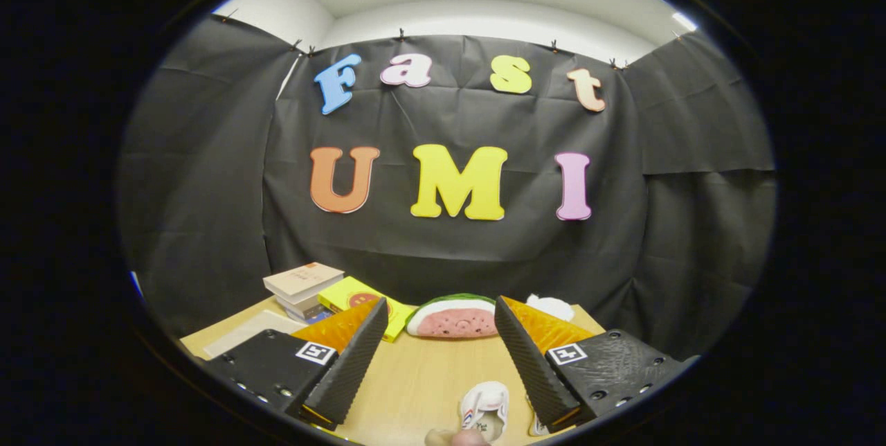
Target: Open the storage box then place both shoes into the box .Put the left shoe in first, then the right shoe, with the right side of both shoes facing outward in a uniform manner.
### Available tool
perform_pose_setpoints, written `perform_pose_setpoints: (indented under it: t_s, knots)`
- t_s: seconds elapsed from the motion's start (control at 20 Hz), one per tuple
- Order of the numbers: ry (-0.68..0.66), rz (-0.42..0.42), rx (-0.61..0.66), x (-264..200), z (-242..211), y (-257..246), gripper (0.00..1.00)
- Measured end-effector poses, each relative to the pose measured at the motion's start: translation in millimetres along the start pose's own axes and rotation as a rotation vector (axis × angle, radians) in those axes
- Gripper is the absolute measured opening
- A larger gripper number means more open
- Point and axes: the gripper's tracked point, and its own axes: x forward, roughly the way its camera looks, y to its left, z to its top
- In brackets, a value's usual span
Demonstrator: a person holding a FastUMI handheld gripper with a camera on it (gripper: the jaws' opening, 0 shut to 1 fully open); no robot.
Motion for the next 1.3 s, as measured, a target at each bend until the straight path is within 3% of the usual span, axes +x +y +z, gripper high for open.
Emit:
perform_pose_setpoints:
  t_s: [0.6, 0.95, 1.3]
  knots:
    - [0.042, 0.004, 0.031, -11, -2, 1, 0.95]
    - [0.188, 0.241, 0.124, -7, -47, 64, 0.95]
    - [0.523, 0.453, 0.277, 8, -149, 134, 0.95]
